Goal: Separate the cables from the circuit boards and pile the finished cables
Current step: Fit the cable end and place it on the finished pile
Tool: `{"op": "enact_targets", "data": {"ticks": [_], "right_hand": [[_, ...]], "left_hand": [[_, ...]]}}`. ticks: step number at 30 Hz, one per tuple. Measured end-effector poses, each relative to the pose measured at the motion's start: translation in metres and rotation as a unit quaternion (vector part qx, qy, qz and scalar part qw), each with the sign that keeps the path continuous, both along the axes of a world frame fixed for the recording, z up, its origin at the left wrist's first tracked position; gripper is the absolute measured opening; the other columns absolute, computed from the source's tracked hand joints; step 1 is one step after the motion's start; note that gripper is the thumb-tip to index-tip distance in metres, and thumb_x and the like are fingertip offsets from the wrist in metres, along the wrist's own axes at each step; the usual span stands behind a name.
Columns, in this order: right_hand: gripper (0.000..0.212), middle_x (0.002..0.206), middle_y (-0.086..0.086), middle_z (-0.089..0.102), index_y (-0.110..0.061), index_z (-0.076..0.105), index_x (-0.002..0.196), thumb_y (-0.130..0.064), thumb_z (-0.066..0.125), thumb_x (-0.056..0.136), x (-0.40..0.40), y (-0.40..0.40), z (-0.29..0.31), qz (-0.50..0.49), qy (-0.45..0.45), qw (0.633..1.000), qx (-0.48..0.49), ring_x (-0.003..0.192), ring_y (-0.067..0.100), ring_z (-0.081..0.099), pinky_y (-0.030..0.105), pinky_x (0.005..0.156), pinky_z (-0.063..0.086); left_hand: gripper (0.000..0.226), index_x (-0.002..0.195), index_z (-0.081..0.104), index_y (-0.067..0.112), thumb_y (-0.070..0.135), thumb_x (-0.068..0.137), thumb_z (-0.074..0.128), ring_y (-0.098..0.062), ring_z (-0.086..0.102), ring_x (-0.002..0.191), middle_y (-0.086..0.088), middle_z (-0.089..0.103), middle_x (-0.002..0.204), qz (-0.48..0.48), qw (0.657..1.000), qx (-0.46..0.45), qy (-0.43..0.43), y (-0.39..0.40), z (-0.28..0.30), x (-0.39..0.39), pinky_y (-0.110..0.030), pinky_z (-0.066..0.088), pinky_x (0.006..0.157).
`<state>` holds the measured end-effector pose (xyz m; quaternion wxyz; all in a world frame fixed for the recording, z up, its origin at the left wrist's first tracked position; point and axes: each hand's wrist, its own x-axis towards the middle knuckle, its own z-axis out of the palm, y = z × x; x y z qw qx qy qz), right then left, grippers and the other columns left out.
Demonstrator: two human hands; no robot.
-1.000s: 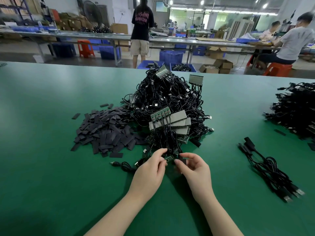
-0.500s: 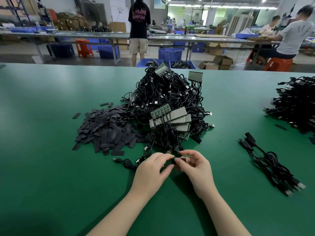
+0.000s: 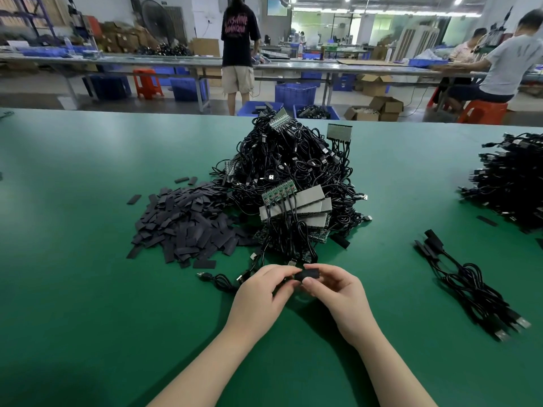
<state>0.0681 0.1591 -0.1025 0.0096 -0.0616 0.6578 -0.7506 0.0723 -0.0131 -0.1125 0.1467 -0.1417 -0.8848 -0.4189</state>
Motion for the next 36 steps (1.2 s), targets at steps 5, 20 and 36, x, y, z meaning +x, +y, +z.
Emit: {"op": "enact_targets", "data": {"ticks": [5,20,36], "right_hand": [[0.025,0.076,0.003,0.075,-0.026,0.08,0.085,-0.002,0.075,0.083,-0.001,-0.001,-0.001,-0.03,-0.009,0.999,-0.007,0.066,0.006,0.065,0.017,0.066,0.052],[0.012,0.087,0.007,0.078,-0.014,0.075,0.093,-0.004,0.072,0.087,-0.008,0.001,-0.013,-0.074,-0.029,0.996,-0.029,0.081,0.014,0.073,0.018,0.07,0.055],[0.002,0.089,0.005,0.078,-0.014,0.07,0.091,-0.012,0.069,0.092,-0.007,0.0,-0.012,-0.096,-0.024,0.995,-0.003,0.084,0.015,0.073,0.021,0.074,0.057]], "left_hand": [[0.022,0.109,0.061,0.042,0.032,0.089,0.064,0.006,0.057,0.094,0.025,0.061,0.102,0.013,1.0,0.002,-0.02,0.001,0.001,0.001,-0.007,0.042,0.075],[0.01,0.088,0.069,0.033,0.04,0.082,0.072,0.003,0.059,0.086,0.021,0.066,0.084,0.064,0.998,0.018,-0.008,0.003,0.002,0.002,-0.01,0.043,0.07],[0.034,0.118,0.045,0.029,0.026,0.085,0.052,0.002,0.036,0.113,0.025,0.042,0.111,0.03,0.999,-0.02,0.006,0.002,0.002,0.0,-0.021,0.031,0.1]]}}
